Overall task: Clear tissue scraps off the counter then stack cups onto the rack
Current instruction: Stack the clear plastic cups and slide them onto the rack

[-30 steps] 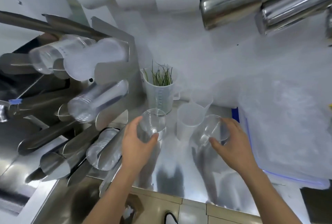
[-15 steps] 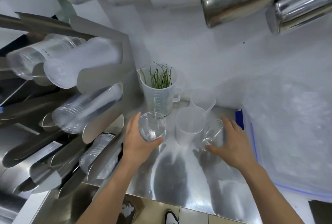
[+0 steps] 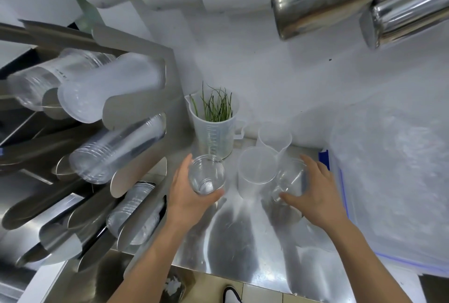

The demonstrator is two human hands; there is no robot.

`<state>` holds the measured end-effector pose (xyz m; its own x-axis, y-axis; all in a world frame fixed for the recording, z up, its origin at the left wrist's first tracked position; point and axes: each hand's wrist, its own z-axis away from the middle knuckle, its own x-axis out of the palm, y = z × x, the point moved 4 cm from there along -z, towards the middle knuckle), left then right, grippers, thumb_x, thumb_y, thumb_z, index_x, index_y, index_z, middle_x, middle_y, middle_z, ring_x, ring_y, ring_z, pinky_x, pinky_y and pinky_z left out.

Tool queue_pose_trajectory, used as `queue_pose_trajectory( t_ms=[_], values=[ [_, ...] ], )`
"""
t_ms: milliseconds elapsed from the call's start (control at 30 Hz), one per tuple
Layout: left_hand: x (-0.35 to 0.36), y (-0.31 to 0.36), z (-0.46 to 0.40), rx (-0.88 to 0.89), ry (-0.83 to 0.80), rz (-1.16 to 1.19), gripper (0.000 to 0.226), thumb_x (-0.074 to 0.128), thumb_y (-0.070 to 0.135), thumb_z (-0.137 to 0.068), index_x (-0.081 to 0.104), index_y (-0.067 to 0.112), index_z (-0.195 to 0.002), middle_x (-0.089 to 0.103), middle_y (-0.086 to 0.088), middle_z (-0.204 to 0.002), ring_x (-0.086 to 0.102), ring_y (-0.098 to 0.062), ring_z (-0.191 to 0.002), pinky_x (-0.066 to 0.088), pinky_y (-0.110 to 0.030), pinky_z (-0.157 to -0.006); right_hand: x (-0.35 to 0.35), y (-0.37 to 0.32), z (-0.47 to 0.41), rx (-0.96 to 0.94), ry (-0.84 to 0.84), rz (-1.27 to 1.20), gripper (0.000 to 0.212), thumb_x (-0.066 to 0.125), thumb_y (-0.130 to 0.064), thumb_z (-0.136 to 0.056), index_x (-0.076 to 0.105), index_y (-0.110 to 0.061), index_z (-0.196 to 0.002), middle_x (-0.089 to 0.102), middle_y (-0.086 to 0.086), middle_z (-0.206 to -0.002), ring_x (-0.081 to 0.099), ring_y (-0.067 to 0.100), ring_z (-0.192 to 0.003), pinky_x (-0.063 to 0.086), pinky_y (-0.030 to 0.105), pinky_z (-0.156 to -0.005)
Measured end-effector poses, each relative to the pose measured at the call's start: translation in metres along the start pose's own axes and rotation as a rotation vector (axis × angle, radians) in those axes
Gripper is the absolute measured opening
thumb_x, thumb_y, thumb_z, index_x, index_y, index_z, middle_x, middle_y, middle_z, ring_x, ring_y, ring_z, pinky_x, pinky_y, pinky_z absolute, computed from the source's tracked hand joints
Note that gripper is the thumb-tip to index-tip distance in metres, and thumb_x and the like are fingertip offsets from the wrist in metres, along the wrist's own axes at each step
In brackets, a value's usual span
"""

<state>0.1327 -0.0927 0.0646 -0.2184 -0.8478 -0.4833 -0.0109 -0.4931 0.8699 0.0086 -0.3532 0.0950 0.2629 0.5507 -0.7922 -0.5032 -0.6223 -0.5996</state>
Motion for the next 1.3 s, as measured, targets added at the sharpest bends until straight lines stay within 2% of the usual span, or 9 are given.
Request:
queue_pose_trajectory(
  t_ms=[167,400,533,700,767,867,1033,1200,1300],
  values=[
    [-0.005,0.006,0.008,0.052,-0.015,0.031,0.115,0.097,0.037,-0.053,0.035,0.034,-0.150,0.049,0.011,-0.149,0.046,-0.006,-0.137,0.042,-0.042,-0.115,-0.016,-0.005,0.005,-0.056,0.080,-0.063,0.096,0.087,-0.031,-0.063,0.036,-0.026,-0.144,0.042,0.004,-0.143,0.034,0.023,-0.134,0.029,0.025,-0.098],
    [-0.019,0.020,0.027,0.139,0.040,0.037,0.105,0.096,0.036,-0.055,0.041,0.040,-0.145,0.053,0.016,-0.141,0.049,-0.003,-0.131,0.044,-0.042,-0.112,-0.054,-0.020,0.028,-0.148,0.209,-0.127,0.095,0.091,-0.030,-0.059,0.041,-0.033,-0.140,0.046,-0.008,-0.124,0.047,0.023,-0.124,0.035,0.026,-0.092],
    [-0.025,0.026,0.038,0.173,0.020,0.078,0.104,0.096,0.036,-0.055,0.040,0.044,-0.143,0.053,0.019,-0.139,0.053,-0.001,-0.129,0.048,-0.043,-0.109,-0.082,-0.036,0.051,-0.198,0.307,-0.210,0.095,0.093,-0.026,-0.057,0.044,-0.033,-0.138,0.051,-0.007,-0.129,0.053,0.023,-0.119,0.043,0.032,-0.095],
    [-0.029,0.032,0.054,0.210,-0.036,0.091,0.099,0.096,0.035,-0.055,0.043,0.048,-0.137,0.051,0.040,-0.131,0.057,0.001,-0.124,0.052,-0.043,-0.104,-0.114,-0.058,0.079,-0.275,0.345,-0.303,0.093,0.094,-0.028,-0.054,0.048,-0.036,-0.134,0.057,-0.008,-0.127,0.055,0.017,-0.105,0.041,0.012,-0.083],
    [-0.029,0.034,0.060,0.216,-0.061,0.101,0.098,0.097,0.035,-0.054,0.044,0.049,-0.135,0.050,0.045,-0.128,0.058,0.002,-0.123,0.053,-0.043,-0.103,-0.122,-0.067,0.089,-0.319,0.343,-0.330,0.094,0.092,-0.041,-0.050,0.049,-0.036,-0.133,0.058,-0.011,-0.124,0.055,0.015,-0.102,0.045,0.009,-0.083],
    [-0.027,0.037,0.068,0.230,-0.107,0.110,0.098,0.097,0.032,-0.054,0.044,0.047,-0.136,0.053,0.038,-0.132,0.057,0.004,-0.123,0.053,-0.042,-0.103,-0.126,-0.079,0.100,-0.376,0.308,-0.402,0.091,0.081,-0.051,-0.048,0.050,-0.035,-0.132,0.060,-0.013,-0.120,0.056,0.014,-0.101,0.045,0.014,-0.090],
    [-0.026,0.040,0.078,0.268,-0.182,0.127,0.095,0.096,0.028,-0.054,0.047,0.044,-0.135,0.055,0.027,-0.137,0.057,-0.005,-0.127,0.048,-0.044,-0.108,-0.114,-0.096,0.106,-0.472,0.173,-0.592,0.087,0.085,-0.041,-0.048,0.056,-0.033,-0.129,0.064,-0.005,-0.117,0.057,0.011,-0.096,0.046,0.017,-0.092],
    [-0.027,0.049,0.086,0.319,-0.265,0.106,0.098,0.095,0.021,-0.056,0.046,0.038,-0.139,0.053,0.026,-0.139,0.052,-0.003,-0.133,0.044,-0.039,-0.113,-0.091,-0.107,0.106,-0.519,0.053,-0.630,0.084,0.089,-0.036,-0.050,0.058,-0.031,-0.128,0.064,-0.005,-0.119,0.056,0.021,-0.101,0.047,0.034,-0.098],
    [-0.029,0.052,0.089,0.339,-0.278,0.106,0.097,0.095,0.018,-0.058,0.045,0.037,-0.139,0.054,0.024,-0.138,0.052,-0.005,-0.133,0.044,-0.040,-0.112,-0.078,-0.110,0.105,-0.525,-0.010,-0.634,0.081,0.091,-0.032,-0.051,0.059,-0.029,-0.126,0.063,-0.006,-0.120,0.055,0.018,-0.102,0.046,0.037,-0.100]
  ],
)
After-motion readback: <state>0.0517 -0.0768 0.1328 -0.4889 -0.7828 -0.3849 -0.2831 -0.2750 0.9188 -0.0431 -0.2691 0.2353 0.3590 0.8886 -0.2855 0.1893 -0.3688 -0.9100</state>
